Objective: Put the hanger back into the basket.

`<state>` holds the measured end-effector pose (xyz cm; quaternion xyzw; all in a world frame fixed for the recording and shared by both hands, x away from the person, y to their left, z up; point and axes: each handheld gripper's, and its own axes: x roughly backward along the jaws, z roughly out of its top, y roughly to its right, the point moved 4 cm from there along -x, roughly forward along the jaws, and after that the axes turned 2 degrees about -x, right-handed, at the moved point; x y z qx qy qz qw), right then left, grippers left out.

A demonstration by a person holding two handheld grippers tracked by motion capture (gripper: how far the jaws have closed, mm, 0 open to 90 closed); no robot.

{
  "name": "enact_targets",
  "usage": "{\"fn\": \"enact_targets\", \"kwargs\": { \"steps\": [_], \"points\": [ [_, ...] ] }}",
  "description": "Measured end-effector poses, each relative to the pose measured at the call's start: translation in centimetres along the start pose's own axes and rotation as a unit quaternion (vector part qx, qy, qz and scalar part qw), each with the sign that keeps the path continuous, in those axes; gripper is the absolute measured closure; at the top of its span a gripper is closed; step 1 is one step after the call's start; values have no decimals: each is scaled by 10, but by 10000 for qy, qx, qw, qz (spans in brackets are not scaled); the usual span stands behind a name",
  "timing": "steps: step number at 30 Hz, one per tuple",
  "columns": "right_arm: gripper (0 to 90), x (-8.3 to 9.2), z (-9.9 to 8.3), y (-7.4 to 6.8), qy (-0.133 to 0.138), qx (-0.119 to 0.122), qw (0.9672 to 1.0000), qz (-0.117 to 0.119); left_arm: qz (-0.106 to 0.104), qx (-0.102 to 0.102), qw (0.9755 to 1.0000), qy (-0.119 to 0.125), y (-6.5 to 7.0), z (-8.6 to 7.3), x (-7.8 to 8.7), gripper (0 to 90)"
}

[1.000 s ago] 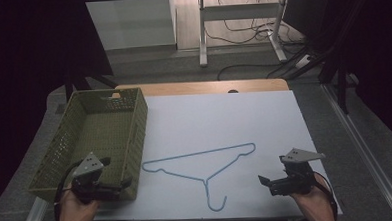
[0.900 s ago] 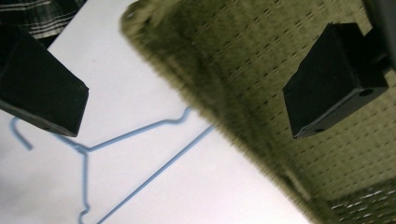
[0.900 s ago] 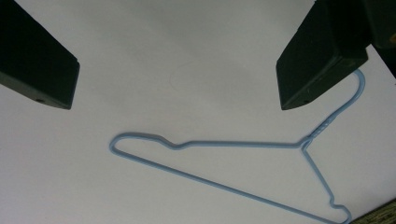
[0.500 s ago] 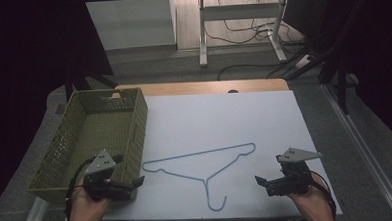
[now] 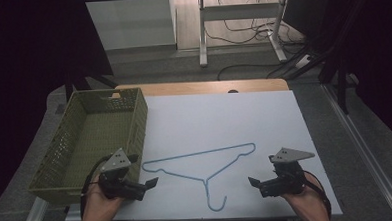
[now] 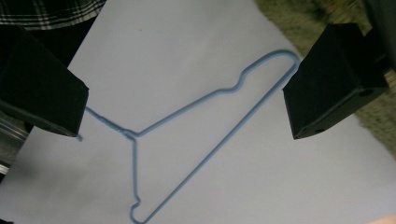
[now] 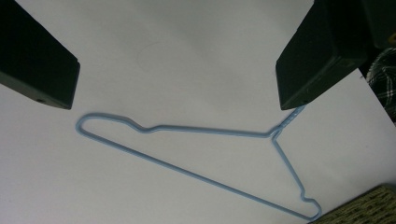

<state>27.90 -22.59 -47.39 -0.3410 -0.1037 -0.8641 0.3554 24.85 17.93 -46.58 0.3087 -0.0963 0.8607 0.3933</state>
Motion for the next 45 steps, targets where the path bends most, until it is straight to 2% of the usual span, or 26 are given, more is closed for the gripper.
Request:
{"fn": "enact_targets", "kwargs": {
  "steps": [6,11,16,25,26,31,33,39,45],
  "points": [
    [0,-4,3,-6,-62,92,9999,125,-195,-30,9998,35,7,5,-9,2],
    [0,-8,5,-13,-94,152,9996,222,-363,-151,9992,-46,14,9,-21,2],
    [0,-13,6,-20,-173,130,9990,393,-434,-253,9987,-91,19,14,-31,3],
    [0,-23,9,-33,-320,294,9978,510,-512,-326,9980,-174,21,18,-50,5],
    [0,-27,10,-37,-389,368,9974,485,-519,-326,9979,-196,21,17,-56,5],
    [0,-35,9,-46,-541,450,9957,604,-510,-324,9978,-279,19,16,-66,5],
    [0,-38,9,-49,-584,524,9949,639,-476,-378,9975,-351,17,15,-72,5],
    [0,-47,8,-57,-748,552,9926,787,-464,-425,9973,-387,16,16,-83,5],
    [20,-59,8,-68,-939,701,9887,935,-507,-466,9967,-436,15,19,-102,5]
  ]
}}
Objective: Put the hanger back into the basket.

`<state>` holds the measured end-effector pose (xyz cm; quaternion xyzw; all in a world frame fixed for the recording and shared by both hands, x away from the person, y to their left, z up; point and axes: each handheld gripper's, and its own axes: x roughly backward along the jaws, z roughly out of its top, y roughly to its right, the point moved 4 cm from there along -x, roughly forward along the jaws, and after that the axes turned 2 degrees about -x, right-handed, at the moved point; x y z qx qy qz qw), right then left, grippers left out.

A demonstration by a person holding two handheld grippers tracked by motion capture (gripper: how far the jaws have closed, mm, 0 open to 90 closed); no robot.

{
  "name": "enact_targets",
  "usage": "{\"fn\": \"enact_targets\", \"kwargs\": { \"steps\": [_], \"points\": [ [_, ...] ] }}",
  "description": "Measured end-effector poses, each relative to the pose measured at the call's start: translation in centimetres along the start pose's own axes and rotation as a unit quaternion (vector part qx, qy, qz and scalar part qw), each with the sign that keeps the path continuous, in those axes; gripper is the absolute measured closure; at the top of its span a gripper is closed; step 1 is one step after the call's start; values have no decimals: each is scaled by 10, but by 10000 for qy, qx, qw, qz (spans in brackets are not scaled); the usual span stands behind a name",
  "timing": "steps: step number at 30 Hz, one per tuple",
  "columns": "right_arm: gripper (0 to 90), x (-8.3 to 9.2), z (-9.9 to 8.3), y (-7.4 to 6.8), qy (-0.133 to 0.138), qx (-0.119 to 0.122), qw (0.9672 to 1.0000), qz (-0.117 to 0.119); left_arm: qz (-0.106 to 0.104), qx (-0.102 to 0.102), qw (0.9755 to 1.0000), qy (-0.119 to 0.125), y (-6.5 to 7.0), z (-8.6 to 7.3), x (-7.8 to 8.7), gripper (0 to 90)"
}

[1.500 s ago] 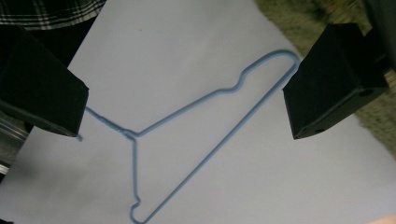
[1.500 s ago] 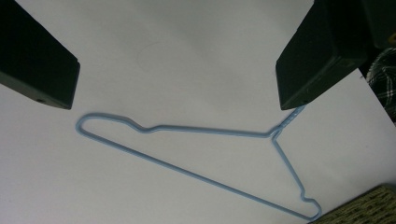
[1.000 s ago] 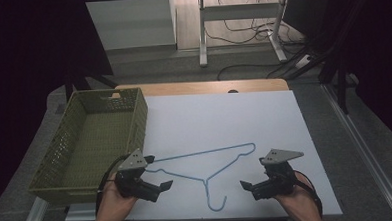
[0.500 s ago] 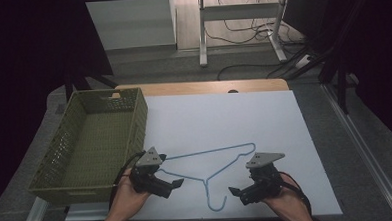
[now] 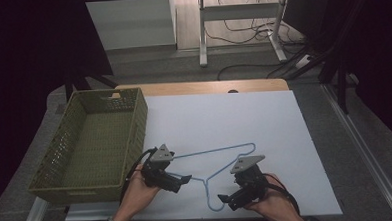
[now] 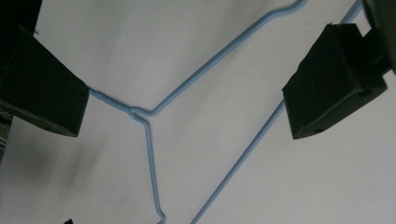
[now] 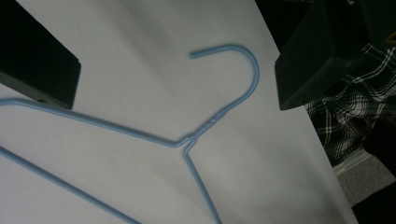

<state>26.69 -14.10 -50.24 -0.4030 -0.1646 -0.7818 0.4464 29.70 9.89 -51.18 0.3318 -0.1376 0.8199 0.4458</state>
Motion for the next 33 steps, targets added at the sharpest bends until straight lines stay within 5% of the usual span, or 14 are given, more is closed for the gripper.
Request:
{"fn": "enact_targets", "kwargs": {
  "steps": [10,11,17,24,29,33],
  "points": [
    [263,-25,-3,-17,-421,411,9980,229,-26,-28,10000,-2,0,1,-11,5],
    [368,-30,-5,-21,-523,513,9968,334,-26,-37,10000,-31,1,1,-12,5],
    [580,-36,-9,-31,-678,604,9943,567,-95,43,9999,-122,-1,-2,-12,20],
    [715,-45,-15,-39,-930,819,9890,806,-114,105,9998,-118,-1,-3,-14,29],
    [857,-47,-17,-40,-1009,1027,9874,652,-152,94,9997,-154,-1,-4,-15,35],
    [867,-47,-16,-40,-1029,1072,9869,635,-180,139,9996,-147,0,-3,-15,40]
  ]
}}
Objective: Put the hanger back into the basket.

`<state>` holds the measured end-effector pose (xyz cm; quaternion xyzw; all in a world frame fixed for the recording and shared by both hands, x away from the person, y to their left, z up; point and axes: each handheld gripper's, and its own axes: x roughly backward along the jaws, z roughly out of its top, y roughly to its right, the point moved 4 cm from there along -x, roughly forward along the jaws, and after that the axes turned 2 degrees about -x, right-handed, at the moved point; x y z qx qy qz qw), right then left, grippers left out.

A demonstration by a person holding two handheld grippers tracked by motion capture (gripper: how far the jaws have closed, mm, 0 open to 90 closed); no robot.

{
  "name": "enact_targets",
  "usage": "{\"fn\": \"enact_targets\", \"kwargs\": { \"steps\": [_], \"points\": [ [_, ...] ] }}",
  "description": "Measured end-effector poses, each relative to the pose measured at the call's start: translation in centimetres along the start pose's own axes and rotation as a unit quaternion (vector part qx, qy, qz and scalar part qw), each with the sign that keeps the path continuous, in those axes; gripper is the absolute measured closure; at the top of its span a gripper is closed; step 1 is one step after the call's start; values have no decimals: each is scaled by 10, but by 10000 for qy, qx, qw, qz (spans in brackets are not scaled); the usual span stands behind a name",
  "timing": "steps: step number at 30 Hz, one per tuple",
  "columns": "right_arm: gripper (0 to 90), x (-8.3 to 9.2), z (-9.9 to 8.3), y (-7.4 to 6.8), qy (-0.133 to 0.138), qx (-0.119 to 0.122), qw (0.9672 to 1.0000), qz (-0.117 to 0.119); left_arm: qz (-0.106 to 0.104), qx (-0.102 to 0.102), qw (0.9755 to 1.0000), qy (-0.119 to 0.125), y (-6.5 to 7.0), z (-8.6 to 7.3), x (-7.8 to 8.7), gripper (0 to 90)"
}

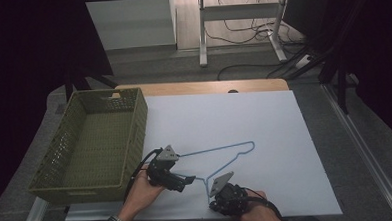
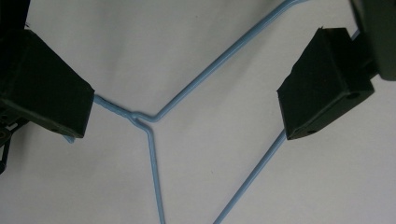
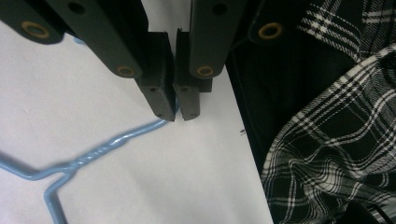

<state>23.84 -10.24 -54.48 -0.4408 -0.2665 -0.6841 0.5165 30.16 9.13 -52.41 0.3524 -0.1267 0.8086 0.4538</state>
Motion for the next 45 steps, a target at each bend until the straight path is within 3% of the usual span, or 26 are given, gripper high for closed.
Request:
{"fn": "enact_targets", "kwargs": {
  "steps": [7,12,16,17,21,22,23,24,27,30,33,34,35,36,37,39,40,41,43,44,45],
  "points": [
    [867,11,6,-2,211,36,9998,13,-272,-4,9996,-80,1,0,1,62],
    [867,22,13,-1,379,60,9993,23,-46,-435,9981,-434,3,-2,-5,170],
    [867,30,18,-2,469,15,9989,28,39,-609,9962,-623,1,-1,-12,297],
    [867,31,19,-1,484,10,9988,27,64,-764,9945,-712,0,1,-15,311],
    [867,36,21,0,539,-8,9985,23,1,-909,9925,-819,0,4,-23,416],
    [867,38,22,1,577,-21,9983,23,-65,-1025,9904,-929,1,4,-29,450],
    [867,38,22,1,577,-21,9983,23,-65,-1025,9904,-929,1,4,-29,467],
    [867,40,22,1,601,-44,9982,27,-71,-1147,9879,-1044,2,4,-35,502],
    [867,41,22,2,618,-64,9981,22,-56,-1373,9837,-1161,3,5,-40,580],
    [867,42,22,2,616,-64,9981,20,40,-1552,9806,-1198,3,6,-44,675],
    [867,42,21,2,603,-57,9982,-17,-43,-1639,9795,-1173,1,7,-44,721],
    [862,42,21,3,614,-63,9981,-64,-49,-1726,9782,-1150,1,8,-44,736],
    [856,43,21,5,622,-50,9980,-100,-14,-1907,9753,-1116,2,9,-44,749],
    [840,45,21,6,650,-77,9977,-174,-53,-2005,9737,-1085,3,11,-44,767],
    [723,49,21,7,718,-98,9969,-294,-48,-2076,9728,-1025,4,13,-44,802],
    [600,63,22,10,871,-203,9950,-439,-23,-2112,9728,-952,5,16,-43,863],
    [554,75,21,12,1028,-212,9929,-565,12,-1938,9776,-825,2,23,-41,867],
    [543,83,20,12,1140,-286,9909,-661,-62,-2058,9761,-697,2,26,-39,870],
    [521,102,17,17,1386,-395,9859,-855,-7,-1884,9806,-537,2,33,-34,873],
    [522,110,15,19,1487,-428,9835,-937,-105,-1836,9820,-436,2,36,-32,874],
    [522,117,13,21,1566,-465,9815,-1001,-73,-1813,9827,-382,2,38,-30,874]
  ]
}}
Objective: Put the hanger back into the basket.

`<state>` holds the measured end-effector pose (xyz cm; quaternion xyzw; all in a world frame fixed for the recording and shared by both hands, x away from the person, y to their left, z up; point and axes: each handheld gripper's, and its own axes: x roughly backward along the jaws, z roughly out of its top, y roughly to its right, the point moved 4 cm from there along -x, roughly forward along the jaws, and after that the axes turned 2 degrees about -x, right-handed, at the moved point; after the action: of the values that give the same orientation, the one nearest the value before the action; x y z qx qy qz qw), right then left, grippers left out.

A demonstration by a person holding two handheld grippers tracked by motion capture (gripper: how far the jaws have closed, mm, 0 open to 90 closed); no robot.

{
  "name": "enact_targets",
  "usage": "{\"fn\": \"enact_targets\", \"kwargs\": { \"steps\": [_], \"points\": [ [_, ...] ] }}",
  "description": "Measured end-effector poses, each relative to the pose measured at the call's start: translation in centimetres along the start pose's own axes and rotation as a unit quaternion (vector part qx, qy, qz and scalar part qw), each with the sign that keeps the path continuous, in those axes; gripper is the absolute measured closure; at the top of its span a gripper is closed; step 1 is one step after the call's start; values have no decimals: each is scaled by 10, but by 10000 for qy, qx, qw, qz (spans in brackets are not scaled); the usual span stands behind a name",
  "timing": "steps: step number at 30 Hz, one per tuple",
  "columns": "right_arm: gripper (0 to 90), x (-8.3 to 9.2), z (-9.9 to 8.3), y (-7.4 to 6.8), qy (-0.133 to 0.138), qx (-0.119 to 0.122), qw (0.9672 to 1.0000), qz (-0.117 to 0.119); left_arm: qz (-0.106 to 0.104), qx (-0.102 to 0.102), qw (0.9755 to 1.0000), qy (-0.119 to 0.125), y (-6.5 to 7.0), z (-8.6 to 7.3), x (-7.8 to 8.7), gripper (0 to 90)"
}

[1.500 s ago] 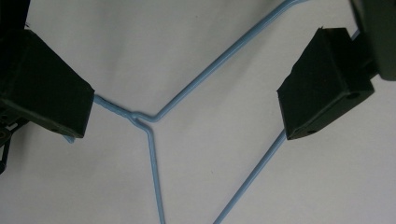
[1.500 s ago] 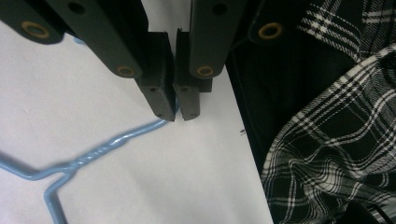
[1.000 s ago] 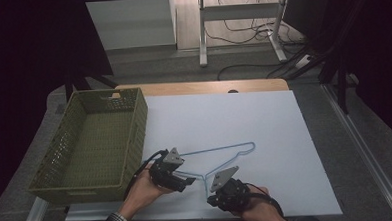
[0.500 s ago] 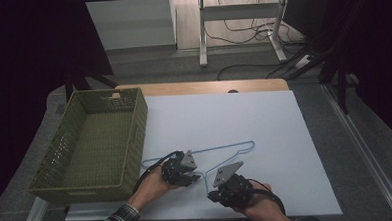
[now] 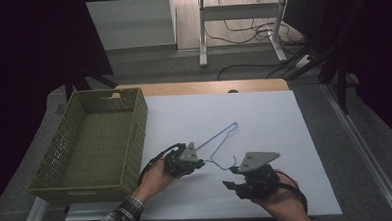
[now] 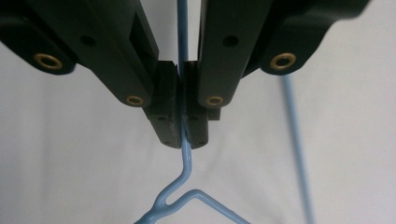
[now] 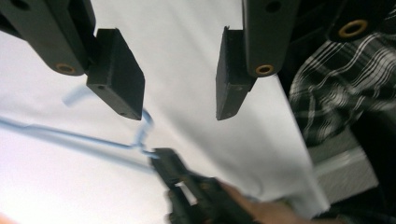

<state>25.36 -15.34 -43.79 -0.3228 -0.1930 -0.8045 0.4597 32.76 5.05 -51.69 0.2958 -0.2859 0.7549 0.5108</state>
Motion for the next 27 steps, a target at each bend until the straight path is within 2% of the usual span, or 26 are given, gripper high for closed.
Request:
{"fn": "enact_targets", "kwargs": {
  "steps": [2,4,5,6,8,10,11,12,14,18,20,24,27],
  "points": [
    [529,9,-1,6,96,-52,9998,-149,-15,99,9999,63,-1,3,3,874],
    [535,12,-3,8,138,-91,9997,-175,-24,164,9998,104,-2,3,5,874],
    [538,14,-6,13,150,-156,9994,-271,-62,316,9993,177,-4,3,7,874],
    [538,14,-6,13,150,-156,9994,-271,-62,316,9993,177,-4,3,7,875],
    [546,10,-11,17,108,-255,9992,-301,-131,495,9982,324,-6,4,10,874],
    [548,6,-12,18,99,-266,9991,-320,-139,525,9978,368,-6,5,12,874],
    [558,-4,-11,21,160,-319,9988,-340,-154,604,9970,466,-6,6,15,874],
    [561,-7,-9,22,198,-306,9987,-349,-154,604,9970,466,-6,6,15,874],
    [570,-19,-2,25,373,-320,9980,-397,-182,762,9950,626,-6,9,18,874],
    [593,-40,20,30,780,-336,9955,-419,-196,844,9943,627,-7,8,18,874],
    [632,-50,29,31,913,-265,9940,-548,-210,886,9937,656,-6,8,17,874],
    [831,-64,35,31,1006,-150,9924,-686,-242,930,9929,697,-4,9,17,872],
    [849,-64,38,30,1044,-47,9909,-851,-227,987,9920,749,-4,12,21,861]
  ]
}}
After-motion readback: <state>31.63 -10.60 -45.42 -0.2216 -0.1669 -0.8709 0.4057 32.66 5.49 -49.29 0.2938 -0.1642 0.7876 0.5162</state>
